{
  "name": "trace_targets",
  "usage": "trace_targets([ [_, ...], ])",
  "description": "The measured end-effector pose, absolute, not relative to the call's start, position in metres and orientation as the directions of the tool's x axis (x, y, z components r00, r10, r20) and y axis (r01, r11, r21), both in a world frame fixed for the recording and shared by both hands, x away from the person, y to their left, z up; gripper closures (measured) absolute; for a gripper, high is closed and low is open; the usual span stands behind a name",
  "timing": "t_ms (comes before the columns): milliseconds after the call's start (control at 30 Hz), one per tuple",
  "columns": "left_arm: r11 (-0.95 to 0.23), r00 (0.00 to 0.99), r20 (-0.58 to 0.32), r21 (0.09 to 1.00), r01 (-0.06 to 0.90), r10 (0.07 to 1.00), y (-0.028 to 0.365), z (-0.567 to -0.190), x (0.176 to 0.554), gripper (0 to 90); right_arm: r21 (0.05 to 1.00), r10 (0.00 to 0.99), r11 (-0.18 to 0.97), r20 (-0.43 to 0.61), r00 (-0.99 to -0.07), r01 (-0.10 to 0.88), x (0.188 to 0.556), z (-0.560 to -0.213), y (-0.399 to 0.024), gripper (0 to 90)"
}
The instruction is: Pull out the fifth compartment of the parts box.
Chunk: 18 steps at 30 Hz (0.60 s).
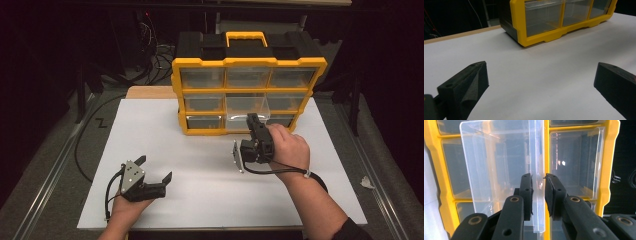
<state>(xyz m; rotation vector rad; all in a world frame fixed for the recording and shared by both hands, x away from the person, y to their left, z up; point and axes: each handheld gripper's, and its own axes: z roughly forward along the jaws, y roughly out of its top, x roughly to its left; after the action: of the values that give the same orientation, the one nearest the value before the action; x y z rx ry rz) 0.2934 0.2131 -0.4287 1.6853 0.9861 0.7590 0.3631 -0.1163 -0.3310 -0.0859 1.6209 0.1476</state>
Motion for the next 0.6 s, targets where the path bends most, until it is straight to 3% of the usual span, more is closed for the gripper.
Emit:
trace_targets([
  [600, -0.169, 0.472, 0.03, 0.952, 0.254, 0.881, 0.2134, -0.4288, 0.2936, 0.1, 0.05, 0.043, 0.987, -0.998, -0.048, -0.156, 0.3565, -0.3367, -0.1179, 78.0],
])
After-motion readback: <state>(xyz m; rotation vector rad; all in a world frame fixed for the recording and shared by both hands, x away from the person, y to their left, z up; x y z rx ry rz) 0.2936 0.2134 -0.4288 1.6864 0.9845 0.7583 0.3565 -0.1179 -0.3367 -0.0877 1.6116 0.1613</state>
